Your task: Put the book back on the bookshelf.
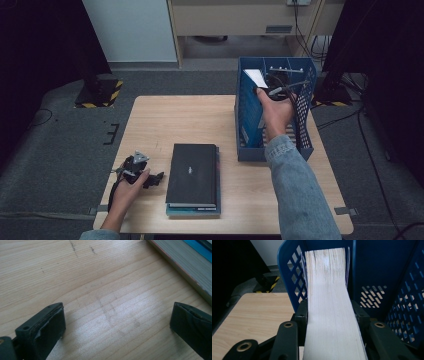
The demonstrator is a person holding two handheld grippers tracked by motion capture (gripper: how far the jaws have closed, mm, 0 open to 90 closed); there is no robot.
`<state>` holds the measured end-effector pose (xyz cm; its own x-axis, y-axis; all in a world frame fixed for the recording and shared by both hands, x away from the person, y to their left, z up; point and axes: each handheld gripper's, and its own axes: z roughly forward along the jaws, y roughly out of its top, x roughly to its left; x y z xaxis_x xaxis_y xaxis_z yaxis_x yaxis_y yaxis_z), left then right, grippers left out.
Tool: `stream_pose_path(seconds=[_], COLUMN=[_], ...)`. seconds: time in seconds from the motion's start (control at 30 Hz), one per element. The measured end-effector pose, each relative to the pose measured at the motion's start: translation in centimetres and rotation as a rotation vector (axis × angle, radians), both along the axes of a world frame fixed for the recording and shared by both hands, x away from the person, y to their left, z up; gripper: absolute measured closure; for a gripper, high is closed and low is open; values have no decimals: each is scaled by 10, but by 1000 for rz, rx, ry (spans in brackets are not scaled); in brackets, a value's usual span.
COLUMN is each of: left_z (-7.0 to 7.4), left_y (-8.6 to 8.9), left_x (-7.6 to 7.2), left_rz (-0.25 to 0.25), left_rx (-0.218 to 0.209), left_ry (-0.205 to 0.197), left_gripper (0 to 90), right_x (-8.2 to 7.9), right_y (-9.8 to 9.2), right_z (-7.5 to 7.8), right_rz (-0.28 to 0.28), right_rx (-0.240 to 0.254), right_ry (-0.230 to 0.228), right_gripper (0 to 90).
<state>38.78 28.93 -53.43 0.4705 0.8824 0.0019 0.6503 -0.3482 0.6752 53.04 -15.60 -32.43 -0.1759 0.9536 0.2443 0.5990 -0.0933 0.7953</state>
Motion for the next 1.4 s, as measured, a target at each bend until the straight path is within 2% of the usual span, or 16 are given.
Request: stream_pose_path(seconds=[0.23,0.5,0.77,1.4], left_z=[0,0,0,0], left_y=[0,0,0,-1], left_x=[0,0,1,1], left_rz=[0,-2,-3,-2], left_rx=[0,1,1,0], left_ry=[1,1,3,1], left_gripper=[0,0,0,0], right_x=[3,9,11,12], right_y=[9,9,14,13], right_z=[-1,-5,-9,-14], right_rz=[-14,-34,-40,-55], right_rx=[-5,4,-11,-4], right_ry=[-27,-35,-59,-89], right_gripper=[597,597,597,596])
